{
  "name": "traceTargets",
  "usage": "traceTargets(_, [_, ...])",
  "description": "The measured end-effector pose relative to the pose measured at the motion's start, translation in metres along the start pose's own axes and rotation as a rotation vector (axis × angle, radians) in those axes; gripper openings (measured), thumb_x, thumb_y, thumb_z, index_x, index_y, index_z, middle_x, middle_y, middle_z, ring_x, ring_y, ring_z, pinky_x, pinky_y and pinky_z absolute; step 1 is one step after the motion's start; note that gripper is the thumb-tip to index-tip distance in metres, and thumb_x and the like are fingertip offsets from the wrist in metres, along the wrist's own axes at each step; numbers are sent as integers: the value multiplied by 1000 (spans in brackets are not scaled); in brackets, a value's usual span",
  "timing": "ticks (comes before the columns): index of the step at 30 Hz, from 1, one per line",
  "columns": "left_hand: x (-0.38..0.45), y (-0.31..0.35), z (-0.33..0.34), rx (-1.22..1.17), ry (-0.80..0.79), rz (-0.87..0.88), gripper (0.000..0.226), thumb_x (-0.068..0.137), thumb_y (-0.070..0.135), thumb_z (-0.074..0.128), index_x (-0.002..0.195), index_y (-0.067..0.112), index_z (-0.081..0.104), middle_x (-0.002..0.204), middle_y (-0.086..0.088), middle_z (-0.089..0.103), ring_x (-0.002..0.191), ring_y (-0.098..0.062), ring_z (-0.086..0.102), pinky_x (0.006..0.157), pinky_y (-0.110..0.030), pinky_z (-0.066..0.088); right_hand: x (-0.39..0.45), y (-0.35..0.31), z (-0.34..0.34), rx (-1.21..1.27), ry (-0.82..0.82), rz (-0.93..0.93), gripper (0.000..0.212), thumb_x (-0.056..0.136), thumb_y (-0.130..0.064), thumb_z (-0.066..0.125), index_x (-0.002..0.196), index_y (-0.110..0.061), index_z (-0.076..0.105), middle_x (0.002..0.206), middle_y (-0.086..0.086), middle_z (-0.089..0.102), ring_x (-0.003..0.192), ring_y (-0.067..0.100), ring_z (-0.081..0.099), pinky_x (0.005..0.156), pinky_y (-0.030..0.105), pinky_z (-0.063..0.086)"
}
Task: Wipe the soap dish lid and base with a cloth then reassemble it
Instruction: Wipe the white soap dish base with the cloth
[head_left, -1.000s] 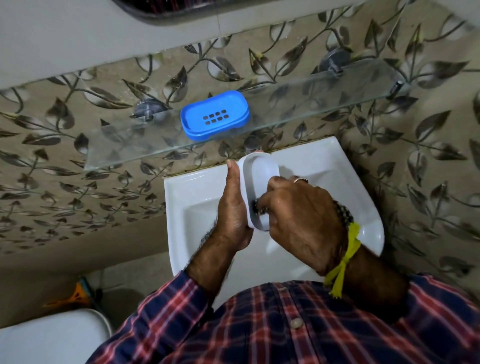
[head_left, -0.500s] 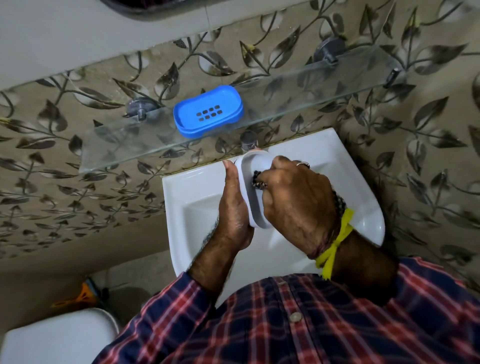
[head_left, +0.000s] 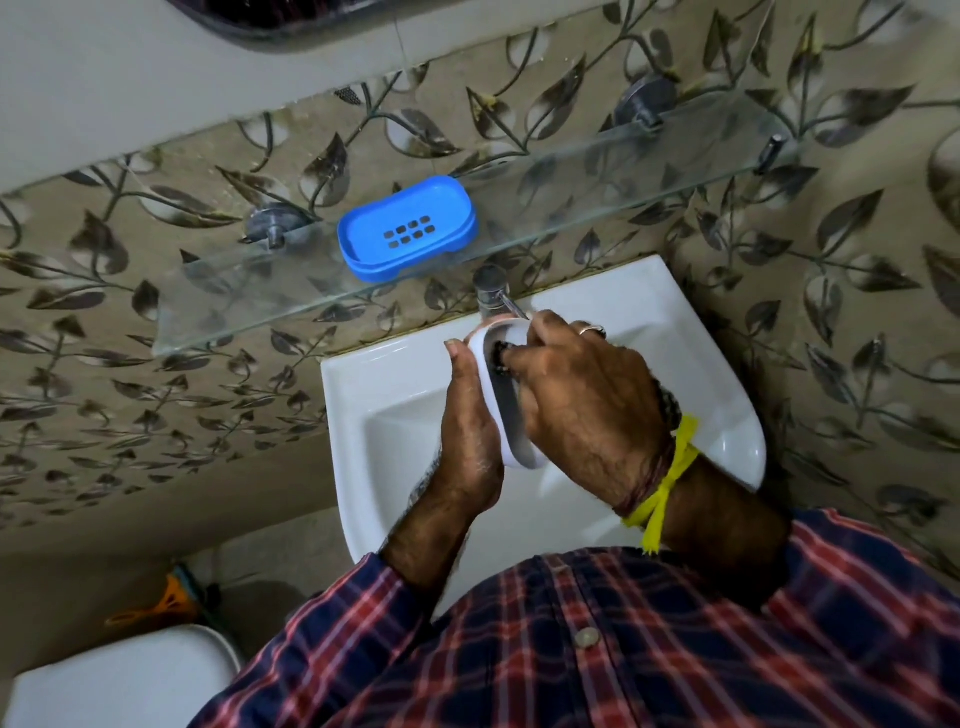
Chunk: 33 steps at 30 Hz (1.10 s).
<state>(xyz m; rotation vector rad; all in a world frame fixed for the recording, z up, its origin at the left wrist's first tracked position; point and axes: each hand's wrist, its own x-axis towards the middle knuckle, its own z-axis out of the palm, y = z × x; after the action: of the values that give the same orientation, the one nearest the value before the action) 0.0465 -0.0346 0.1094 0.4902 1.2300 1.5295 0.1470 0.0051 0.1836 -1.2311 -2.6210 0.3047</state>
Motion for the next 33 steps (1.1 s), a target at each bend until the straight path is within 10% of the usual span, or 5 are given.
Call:
traceTargets(17, [1, 7, -3, -12, 45, 35, 69, 93, 72, 29, 125, 24, 67, 123, -8, 73, 117, -26, 68, 100, -44, 54, -2, 5, 7, 62, -58, 36, 28, 93, -21, 52, 115, -26, 69, 120, 4, 55, 107, 30, 60, 79, 42, 53])
traceTargets(22, [5, 9, -7, -51, 56, -38, 68, 94, 70, 28, 116, 21, 70, 106, -3, 79, 98, -18, 75, 75, -31, 60, -4, 6, 10, 64, -78, -37, 30, 94, -24, 53, 119, -29, 67, 122, 3, 54, 108, 29, 58, 80, 41, 52])
traceTargets(33, [2, 12, -2, 148, 77, 68, 70, 85, 74, 51, 125, 18, 66, 126, -16, 69, 122, -37, 63, 108, -59, 46, -13, 11, 5, -20, -197, -78, 27, 92, -20, 49, 112, -27, 67, 119, 2, 54, 103, 29, 59, 78, 41, 51])
